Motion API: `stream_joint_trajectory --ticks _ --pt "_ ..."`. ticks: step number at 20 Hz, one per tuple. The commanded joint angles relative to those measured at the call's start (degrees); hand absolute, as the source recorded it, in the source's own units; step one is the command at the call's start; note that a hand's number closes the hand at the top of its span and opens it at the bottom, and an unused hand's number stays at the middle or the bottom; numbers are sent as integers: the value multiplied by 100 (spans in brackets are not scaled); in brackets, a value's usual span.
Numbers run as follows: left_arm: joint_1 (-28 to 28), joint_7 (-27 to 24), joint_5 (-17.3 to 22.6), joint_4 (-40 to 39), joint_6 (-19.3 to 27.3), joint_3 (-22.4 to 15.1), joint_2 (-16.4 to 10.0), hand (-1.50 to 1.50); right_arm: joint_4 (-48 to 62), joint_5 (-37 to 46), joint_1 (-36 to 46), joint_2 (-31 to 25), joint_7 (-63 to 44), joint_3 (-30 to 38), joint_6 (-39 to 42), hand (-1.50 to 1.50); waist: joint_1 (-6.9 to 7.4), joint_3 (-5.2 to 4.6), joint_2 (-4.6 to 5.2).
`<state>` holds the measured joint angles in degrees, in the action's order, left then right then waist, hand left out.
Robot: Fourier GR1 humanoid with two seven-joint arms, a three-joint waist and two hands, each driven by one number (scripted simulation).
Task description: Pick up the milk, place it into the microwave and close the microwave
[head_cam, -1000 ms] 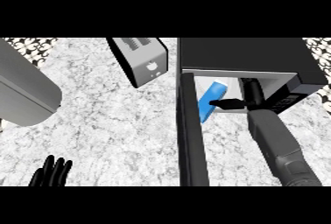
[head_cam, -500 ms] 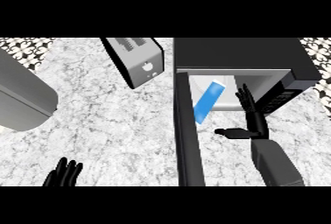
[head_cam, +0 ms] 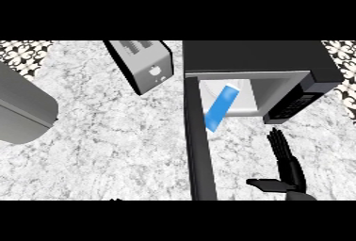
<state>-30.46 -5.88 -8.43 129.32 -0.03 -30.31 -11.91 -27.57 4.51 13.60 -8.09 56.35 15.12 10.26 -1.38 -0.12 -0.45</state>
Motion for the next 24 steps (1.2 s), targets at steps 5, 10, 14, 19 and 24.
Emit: stream_joint_trajectory --ticks 5,10,14,19,24 --pt "1055 256 25 -1103 -169 -130 374 150 -1512 -412 -1505 -241 230 -224 1041 -150 -29 1 27" --pt "1704 1062 -91 -864 -390 -264 449 150 -2471 -723 -2442 -499 101 -344 1386 -150 -5 6 31" --pt "2408 918 -203 -1936 -692 -468 649 150 -3072 -868 -2870 -353 -100 -525 1245 -150 -26 4 41" --pt "2924 1404 -105 -2707 -1024 -853 1027 150 -3553 -1230 -3290 -637 -75 -467 1450 -150 -32 7 49" --pt "3593 1301 -422 -3322 -150 -1718 1184 150 -3942 -1426 -3663 -763 -35 -566 1553 -150 10 12 41"
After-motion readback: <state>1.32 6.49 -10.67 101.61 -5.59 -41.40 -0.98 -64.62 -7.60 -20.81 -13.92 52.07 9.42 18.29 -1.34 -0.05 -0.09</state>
